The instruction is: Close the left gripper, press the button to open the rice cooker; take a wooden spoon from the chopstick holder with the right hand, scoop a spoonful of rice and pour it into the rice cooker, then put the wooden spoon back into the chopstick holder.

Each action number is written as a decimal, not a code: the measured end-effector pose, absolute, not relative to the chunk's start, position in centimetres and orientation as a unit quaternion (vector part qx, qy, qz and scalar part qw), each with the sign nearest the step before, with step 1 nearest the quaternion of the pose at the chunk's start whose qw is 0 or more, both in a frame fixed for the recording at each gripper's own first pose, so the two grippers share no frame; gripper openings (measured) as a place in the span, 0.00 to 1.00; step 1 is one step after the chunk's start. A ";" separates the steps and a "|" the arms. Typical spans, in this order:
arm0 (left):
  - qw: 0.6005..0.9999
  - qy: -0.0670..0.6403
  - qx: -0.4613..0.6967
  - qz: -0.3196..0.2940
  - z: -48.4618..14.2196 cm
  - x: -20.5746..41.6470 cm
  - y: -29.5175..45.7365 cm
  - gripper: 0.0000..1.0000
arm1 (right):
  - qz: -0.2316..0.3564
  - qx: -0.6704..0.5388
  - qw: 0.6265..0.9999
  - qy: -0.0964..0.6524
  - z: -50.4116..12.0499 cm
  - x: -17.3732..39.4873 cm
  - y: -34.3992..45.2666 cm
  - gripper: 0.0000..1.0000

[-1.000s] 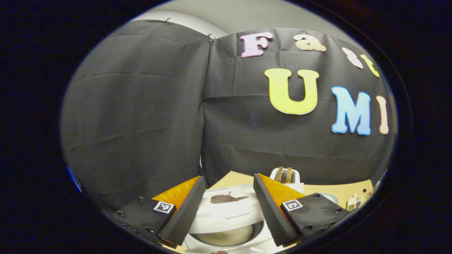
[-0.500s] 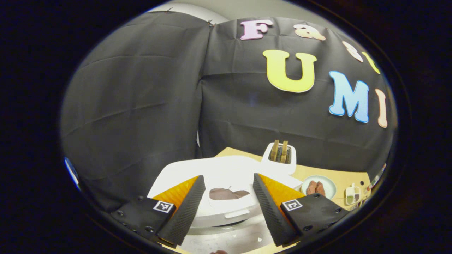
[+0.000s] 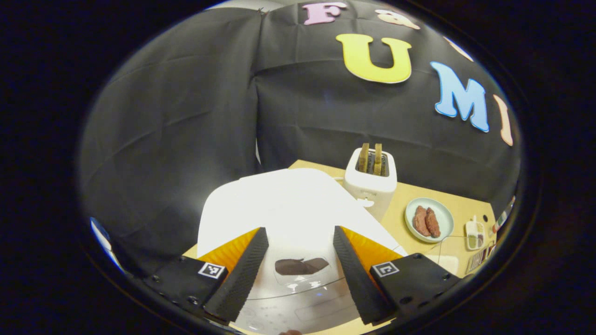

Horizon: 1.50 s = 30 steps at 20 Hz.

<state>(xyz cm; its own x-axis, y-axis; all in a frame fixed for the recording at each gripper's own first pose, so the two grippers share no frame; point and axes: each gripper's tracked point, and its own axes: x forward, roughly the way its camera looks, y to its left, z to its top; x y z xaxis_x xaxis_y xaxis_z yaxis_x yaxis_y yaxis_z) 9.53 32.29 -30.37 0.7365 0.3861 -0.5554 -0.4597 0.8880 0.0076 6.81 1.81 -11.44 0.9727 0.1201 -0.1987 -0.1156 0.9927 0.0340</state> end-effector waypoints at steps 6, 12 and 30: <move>0.941 0.249 -0.097 0.205 -28.0 9.8 30.8 0.99 | 0.079 0.015 0.993 0.082 -10.0 6.0 3.0 0.98; 0.983 0.097 -0.048 0.150 -12.0 8.3 23.1 0.97 | 0.072 -0.004 0.996 0.042 -6.8 6.1 3.1 0.97; 0.999 -0.037 -0.015 -0.020 2.2 2.1 5.4 1.00 | -0.006 0.004 1.000 -0.018 1.9 1.9 3.2 0.98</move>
<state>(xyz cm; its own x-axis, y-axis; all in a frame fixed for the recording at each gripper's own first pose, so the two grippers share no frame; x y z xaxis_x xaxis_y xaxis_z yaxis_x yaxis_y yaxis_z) 2.15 5.39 2.17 0.9966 -0.0379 0.0737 0.0401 0.9988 -0.0281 1.91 3.23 1.86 0.9993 -0.0127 0.0356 0.0124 0.9999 0.0088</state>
